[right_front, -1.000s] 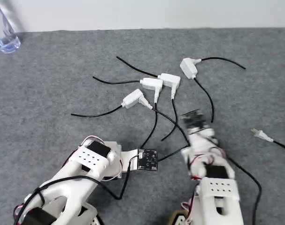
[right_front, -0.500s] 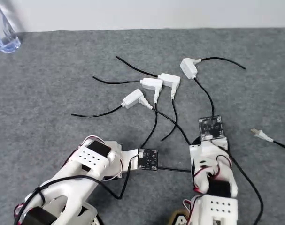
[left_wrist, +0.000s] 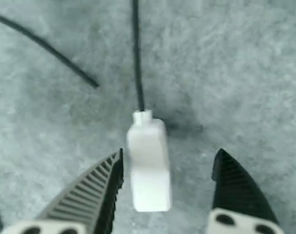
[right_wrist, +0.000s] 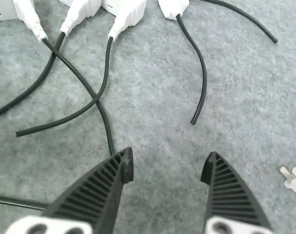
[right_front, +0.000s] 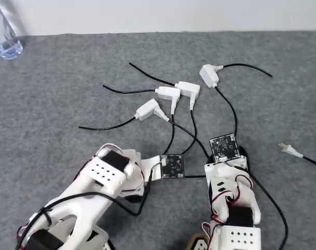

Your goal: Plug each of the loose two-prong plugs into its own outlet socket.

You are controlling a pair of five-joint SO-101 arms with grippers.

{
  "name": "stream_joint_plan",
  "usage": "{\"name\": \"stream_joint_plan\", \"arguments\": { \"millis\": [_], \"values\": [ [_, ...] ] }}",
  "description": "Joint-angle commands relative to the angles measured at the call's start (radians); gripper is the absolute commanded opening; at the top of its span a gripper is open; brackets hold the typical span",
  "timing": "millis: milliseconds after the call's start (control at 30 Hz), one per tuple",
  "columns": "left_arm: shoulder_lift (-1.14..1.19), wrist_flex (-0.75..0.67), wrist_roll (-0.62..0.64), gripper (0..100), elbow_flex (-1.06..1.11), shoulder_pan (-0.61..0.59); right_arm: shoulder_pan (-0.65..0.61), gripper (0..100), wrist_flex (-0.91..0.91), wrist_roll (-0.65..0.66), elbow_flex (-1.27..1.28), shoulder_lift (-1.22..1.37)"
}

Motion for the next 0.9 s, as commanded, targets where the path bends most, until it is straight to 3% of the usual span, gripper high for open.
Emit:
{"name": "stream_joint_plan", "arguments": {
  "millis": [0, 167, 367, 600, 733, 867],
  "values": [
    [0.008, -0.005, -0.046, 28, -0.053, -0.066, -0.005, 22.3, 0.007, 0.012, -0.003, -0.010],
    [0.008, -0.011, -0.094, 28, -0.058, -0.130, -0.008, 22.3, 0.007, 0.014, -0.003, -0.010],
    [0.011, -0.172, -0.095, 28, -0.048, -0.229, -0.007, 22.3, 0.007, 0.015, -0.003, -0.010],
    [0.011, -0.250, -0.091, 28, -0.051, -0.233, -0.010, 22.3, 0.007, 0.015, -0.002, -0.010],
    [0.008, -0.219, -0.087, 28, -0.054, -0.232, -0.012, 22.3, 0.007, 0.015, -0.002, -0.010],
    [-0.058, 0.032, -0.078, 28, -0.128, -0.222, -0.012, 22.3, 0.007, 0.015, -0.002, -0.010]
  ]
}}
